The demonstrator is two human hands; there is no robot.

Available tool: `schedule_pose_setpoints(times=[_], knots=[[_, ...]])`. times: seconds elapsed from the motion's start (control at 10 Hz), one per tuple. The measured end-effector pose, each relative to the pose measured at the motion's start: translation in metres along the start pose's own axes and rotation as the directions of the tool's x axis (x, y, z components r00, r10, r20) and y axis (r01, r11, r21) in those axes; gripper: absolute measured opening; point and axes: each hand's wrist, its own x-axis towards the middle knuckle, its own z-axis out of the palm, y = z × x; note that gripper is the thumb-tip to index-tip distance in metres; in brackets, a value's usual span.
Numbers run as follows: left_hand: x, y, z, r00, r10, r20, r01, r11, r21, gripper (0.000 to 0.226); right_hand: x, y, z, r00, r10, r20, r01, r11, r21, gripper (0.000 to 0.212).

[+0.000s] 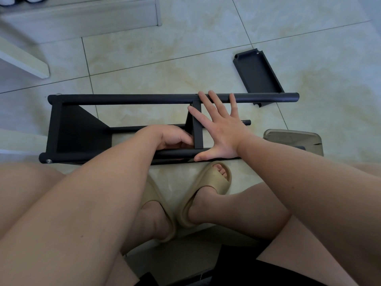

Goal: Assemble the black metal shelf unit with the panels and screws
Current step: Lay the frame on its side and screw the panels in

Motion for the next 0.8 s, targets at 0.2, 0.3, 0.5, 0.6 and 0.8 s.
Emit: schedule_pose_setpoints(times=[0.2, 0.3, 0.5, 0.6, 0.8], knots=[[0.0002, 0.0004, -0.0018, 0.999, 0.018, 0.050, -0.013, 0.995, -0.094, 0.023, -0.0004, -0.0004, 0.0010, 1.000, -0.003, -0.009, 0.003, 1.000, 0.001, 0.129], [0.0020, 0.0011, -0.0017, 0.998, -0.045, 0.044, 0.047, 0.997, -0.066, 0.018, -0.0003, -0.0001, 0.0008, 1.000, -0.001, -0.009, 0.001, 1.000, 0.004, 0.129], [-0.0013, 0.0019, 0.0001, 0.999, -0.006, 0.039, 0.007, 0.999, -0.039, 0.024, -0.0002, -0.0002, 0.0008, 1.000, 0.000, -0.010, 0.000, 1.000, 0.002, 0.129], [-0.0029, 0.0027, 0.0006, 1.000, 0.009, 0.023, -0.007, 0.994, -0.110, 0.029, -0.0004, -0.0004, 0.0010, 1.000, 0.000, -0.014, 0.000, 1.000, 0.003, 0.129], [-0.0021, 0.0039, 0.0017, 1.000, -0.012, -0.027, 0.013, 1.000, 0.026, 0.031, 0.0002, 0.0000, 0.0018, 1.000, -0.001, -0.017, 0.001, 1.000, -0.002, 0.129]])
